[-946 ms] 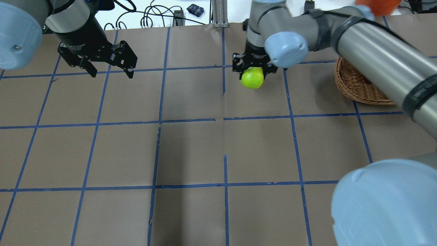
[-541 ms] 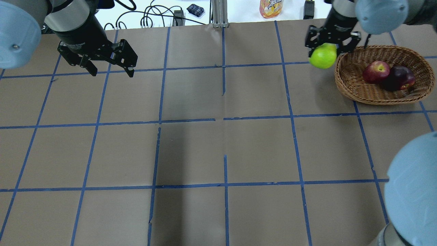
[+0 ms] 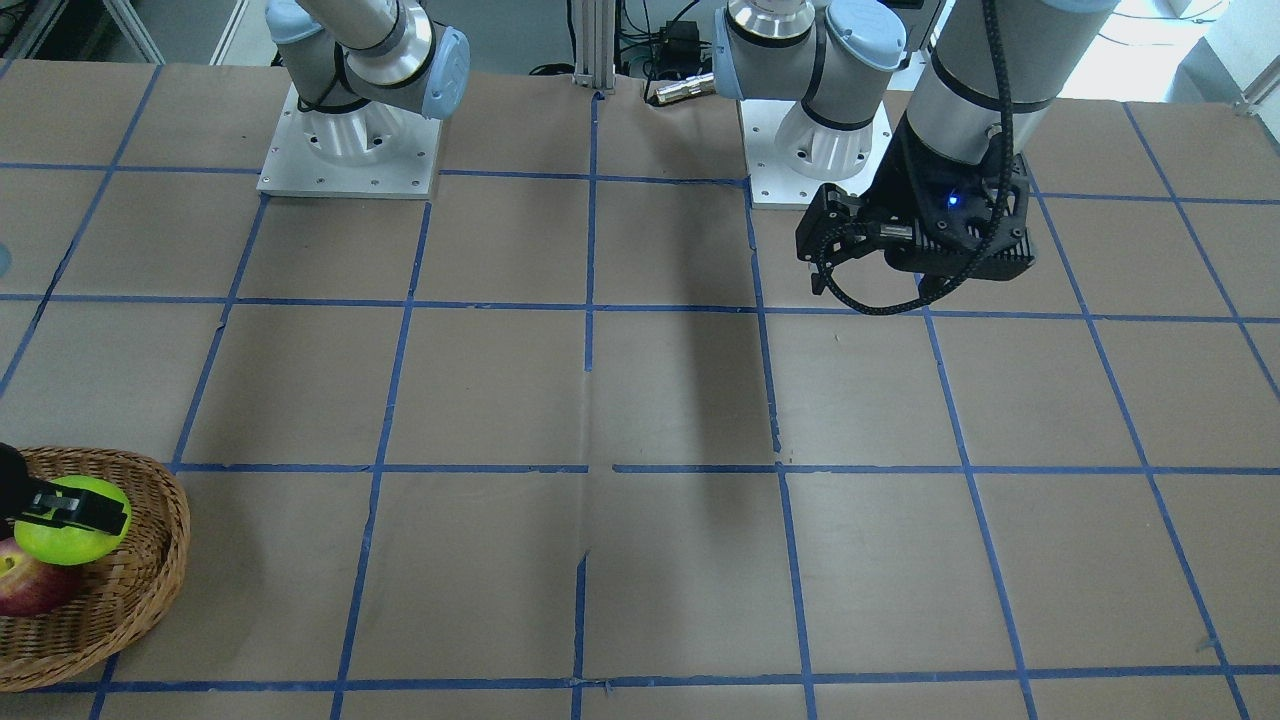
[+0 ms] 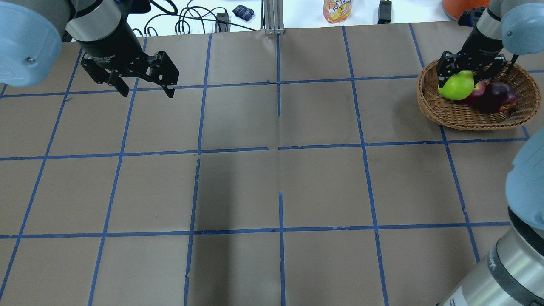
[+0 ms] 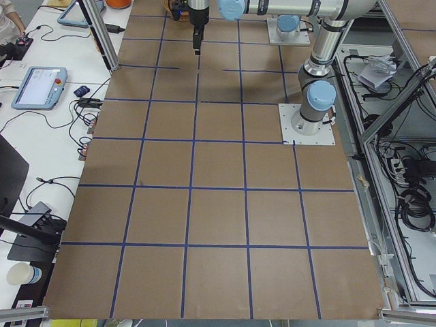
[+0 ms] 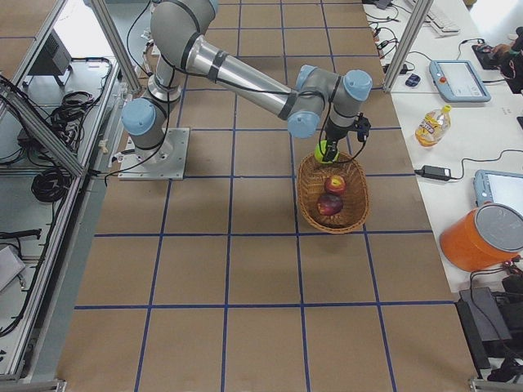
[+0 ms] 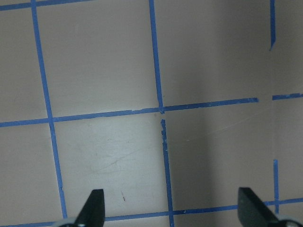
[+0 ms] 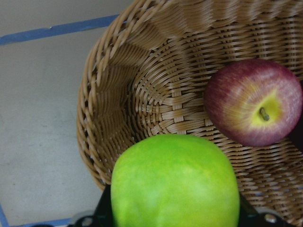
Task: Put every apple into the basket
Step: 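Lower the green apple into the basket and open the right gripper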
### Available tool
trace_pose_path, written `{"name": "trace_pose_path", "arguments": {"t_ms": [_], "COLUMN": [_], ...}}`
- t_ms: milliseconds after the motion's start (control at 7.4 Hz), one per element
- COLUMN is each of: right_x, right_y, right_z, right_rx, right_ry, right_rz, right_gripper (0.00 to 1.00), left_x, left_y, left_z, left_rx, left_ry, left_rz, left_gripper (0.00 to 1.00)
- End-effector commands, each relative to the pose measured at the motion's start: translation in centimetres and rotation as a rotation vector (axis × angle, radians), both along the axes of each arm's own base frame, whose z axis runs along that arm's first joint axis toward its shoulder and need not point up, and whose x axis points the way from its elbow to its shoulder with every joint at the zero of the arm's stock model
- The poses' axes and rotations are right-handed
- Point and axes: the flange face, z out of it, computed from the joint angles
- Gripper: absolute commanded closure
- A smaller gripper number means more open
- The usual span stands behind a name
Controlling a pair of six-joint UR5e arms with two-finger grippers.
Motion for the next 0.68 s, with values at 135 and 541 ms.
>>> {"name": "trace_pose_path", "arguments": {"t_ms": [135, 541], "right_x": [-1.6, -2.7], "right_y": [-0.6, 0.1], "right_z": [-2.8, 0.5], "right_rx": [0.013, -0.026], "right_ry": [0.018, 0.028], "right_rz": [-0.003, -0.031], "right_gripper": [0.05, 0.0], "left_x": [-0.3, -0.3], "left_y": [0.1, 0.0], "left_z": [-0.2, -0.2], "left_rx": [0.003, 0.003], "left_ry": [0.004, 0.003], "left_rz": [0.003, 0.003], "left_gripper": [0.0, 0.0]}}
